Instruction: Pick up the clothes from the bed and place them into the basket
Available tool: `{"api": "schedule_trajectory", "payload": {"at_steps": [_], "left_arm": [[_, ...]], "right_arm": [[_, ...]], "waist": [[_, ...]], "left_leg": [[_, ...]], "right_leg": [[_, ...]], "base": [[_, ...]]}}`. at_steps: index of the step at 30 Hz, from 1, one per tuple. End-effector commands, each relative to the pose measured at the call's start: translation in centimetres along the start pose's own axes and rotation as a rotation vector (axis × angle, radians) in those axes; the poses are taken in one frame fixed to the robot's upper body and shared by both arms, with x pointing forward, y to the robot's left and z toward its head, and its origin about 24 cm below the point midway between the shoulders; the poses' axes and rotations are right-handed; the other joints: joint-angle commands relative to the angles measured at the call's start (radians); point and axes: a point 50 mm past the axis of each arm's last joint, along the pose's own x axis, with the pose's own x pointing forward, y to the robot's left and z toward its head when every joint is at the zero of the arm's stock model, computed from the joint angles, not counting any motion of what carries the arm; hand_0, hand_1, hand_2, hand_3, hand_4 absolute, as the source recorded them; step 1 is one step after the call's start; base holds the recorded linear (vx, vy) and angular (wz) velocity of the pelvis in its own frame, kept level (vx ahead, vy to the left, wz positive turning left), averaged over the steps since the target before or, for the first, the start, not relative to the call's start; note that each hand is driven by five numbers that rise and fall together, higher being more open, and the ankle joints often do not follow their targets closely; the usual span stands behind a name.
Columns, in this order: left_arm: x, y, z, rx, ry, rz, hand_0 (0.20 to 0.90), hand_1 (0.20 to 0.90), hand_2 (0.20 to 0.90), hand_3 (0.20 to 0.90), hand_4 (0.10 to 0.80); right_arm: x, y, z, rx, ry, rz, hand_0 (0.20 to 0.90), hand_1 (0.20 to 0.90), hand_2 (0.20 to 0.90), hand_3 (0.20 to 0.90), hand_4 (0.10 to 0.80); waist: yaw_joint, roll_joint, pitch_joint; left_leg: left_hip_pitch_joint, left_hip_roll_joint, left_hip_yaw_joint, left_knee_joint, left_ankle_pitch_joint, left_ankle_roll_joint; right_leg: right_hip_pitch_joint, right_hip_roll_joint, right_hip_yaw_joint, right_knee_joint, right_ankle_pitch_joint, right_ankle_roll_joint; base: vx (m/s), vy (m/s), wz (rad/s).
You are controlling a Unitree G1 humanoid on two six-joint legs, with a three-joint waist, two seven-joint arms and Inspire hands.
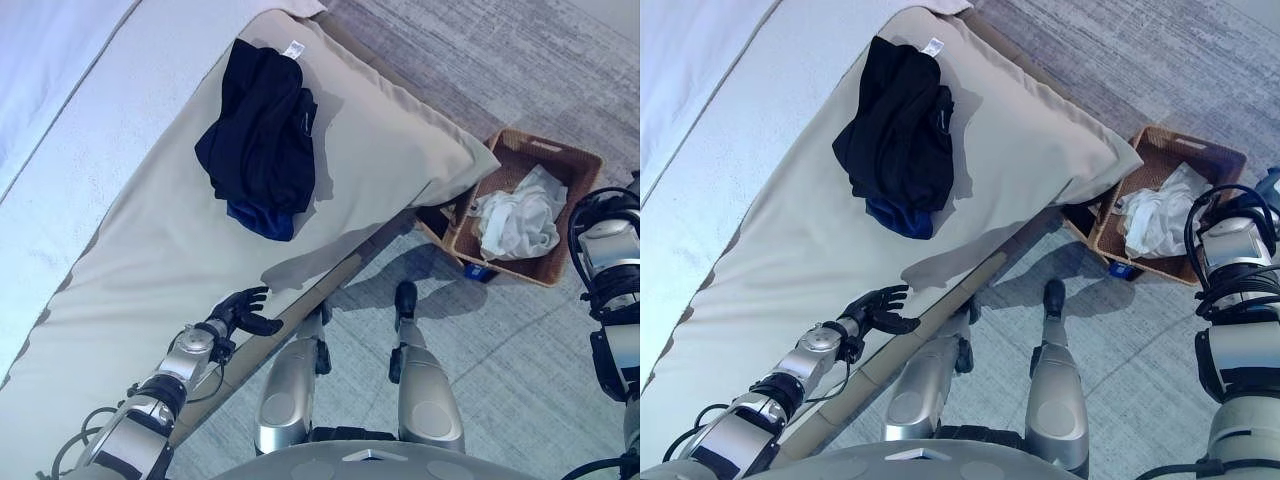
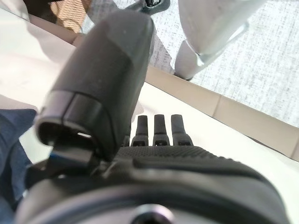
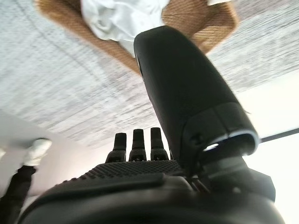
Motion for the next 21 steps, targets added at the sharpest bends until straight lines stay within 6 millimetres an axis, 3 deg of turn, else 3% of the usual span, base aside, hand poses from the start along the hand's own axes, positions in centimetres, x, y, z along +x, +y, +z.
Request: {"api": "schedule_trajectory", "payload": {"at_steps": [1, 5, 6, 8, 9, 12, 14, 16, 18, 21], "left_arm": [[-0.8, 0.0, -2.0, -0.016, 0.034, 0.000, 0.900, 0.900, 0.900, 0.900, 0.800], [-1.1, -0.1, -2.6, -0.055, 0.035, 0.021, 0.900, 0.900, 0.900, 0.900, 0.800], [-1.4, -0.1, -3.5, -0.110, 0.044, 0.052, 0.900, 0.900, 0.900, 0.900, 0.800], [-1.6, 0.0, -3.9, -0.155, 0.054, 0.070, 0.900, 0.900, 0.900, 0.900, 0.800], [-1.7, 0.0, -4.4, -0.226, 0.064, 0.084, 0.900, 0.900, 0.900, 0.900, 0.800], [-2.0, 0.5, -5.4, -0.501, 0.071, 0.120, 0.900, 0.900, 0.900, 0.900, 0.800], [-2.3, 0.7, -6.3, -0.684, 0.064, 0.159, 0.900, 0.900, 0.900, 0.900, 0.800], [-2.4, 0.7, -6.6, -0.759, 0.058, 0.169, 0.900, 0.900, 0.900, 0.900, 0.800], [-3.2, -0.1, -8.4, -0.868, 0.071, 0.186, 0.900, 0.900, 0.900, 0.900, 0.800], [-3.6, -0.6, -9.5, -1.000, 0.080, 0.205, 0.900, 0.900, 0.900, 0.900, 0.800]], "right_arm": [[0.6, -7.0, 4.7, 0.023, -0.221, -0.265, 0.900, 0.900, 0.900, 0.900, 0.800], [-0.5, -8.0, 6.2, 0.127, -0.328, -0.334, 0.900, 0.900, 0.900, 0.900, 0.800], [-2.1, -9.1, 7.5, 0.245, -0.447, -0.381, 0.900, 0.900, 0.900, 0.900, 0.800], [-3.4, -9.3, 8.2, 0.296, -0.538, -0.380, 0.900, 0.900, 0.900, 0.900, 0.800], [-4.8, -9.1, 9.3, 0.331, -0.666, -0.318, 0.900, 0.900, 0.900, 0.900, 0.800], [-8.0, -6.9, 11.4, 0.297, -0.883, -0.043, 0.900, 0.900, 0.900, 0.900, 0.800], [-8.8, -5.0, 11.7, 0.210, -0.951, 0.104, 0.900, 0.900, 0.900, 0.900, 0.800], [-9.1, -4.4, 11.8, 0.170, -0.983, 0.149, 0.900, 0.900, 0.900, 0.900, 0.800], [-9.2, -2.3, 11.7, 0.050, -1.005, 0.211, 0.900, 0.900, 0.900, 0.900, 0.800], [-9.4, -1.0, 12.3, -0.041, -1.039, 0.231, 0.900, 0.900, 0.900, 0.900, 0.800]], "waist": [[-0.010, -0.052, -0.046], [-0.016, -0.069, -0.056], [-0.024, -0.089, -0.075], [-0.021, -0.105, -0.089], [-0.020, -0.118, -0.102], [-0.007, -0.148, -0.135], [0.009, -0.168, -0.161], [0.018, -0.175, -0.171], [0.062, -0.195, -0.201], [0.108, -0.209, -0.208]], "left_leg": [[0.015, -0.051, -0.016, 0.035, -0.137, -0.003], [0.037, -0.046, -0.007, 0.037, -0.148, -0.004], [0.063, -0.043, 0.000, 0.042, -0.164, -0.004], [0.076, -0.043, 0.000, 0.051, -0.174, -0.003], [0.084, -0.045, 0.001, 0.061, -0.183, -0.002], [0.096, -0.053, -0.007, 0.080, -0.194, 0.002], [0.106, -0.058, -0.015, 0.087, -0.198, 0.006], [0.110, -0.060, -0.020, 0.088, -0.199, 0.007], [0.125, -0.067, -0.045, 0.095, -0.203, 0.011], [0.131, -0.075, -0.079, 0.114, -0.211, 0.019]], "right_leg": [[-0.082, 0.034, -0.036, 0.124, -0.100, -0.031], [-0.064, 0.038, -0.039, 0.122, -0.103, -0.032], [-0.037, 0.039, -0.047, 0.117, -0.109, -0.031], [-0.021, 0.037, -0.053, 0.116, -0.112, -0.030], [-0.009, 0.033, -0.060, 0.116, -0.113, -0.029], [0.017, 0.022, -0.079, 0.113, -0.118, -0.027], [0.045, 0.013, -0.099, 0.106, -0.121, -0.024], [0.056, 0.011, -0.107, 0.101, -0.122, -0.023], [0.097, 0.004, -0.136, 0.089, -0.121, -0.024], [0.127, -0.003, -0.162, 0.092, -0.125, -0.025]], "base": [[0.000, 0.000, 0.00], [0.046, 0.072, 0.00], [0.088, 0.100, 0.02], [0.096, 0.104, 0.01], [0.079, 0.096, 0.01], [0.083, 0.106, 0.02], [0.114, 0.072, 0.06], [0.104, 0.058, 0.18], [0.188, 0.077, 0.23], [0.147, 0.103, 0.41]]}}
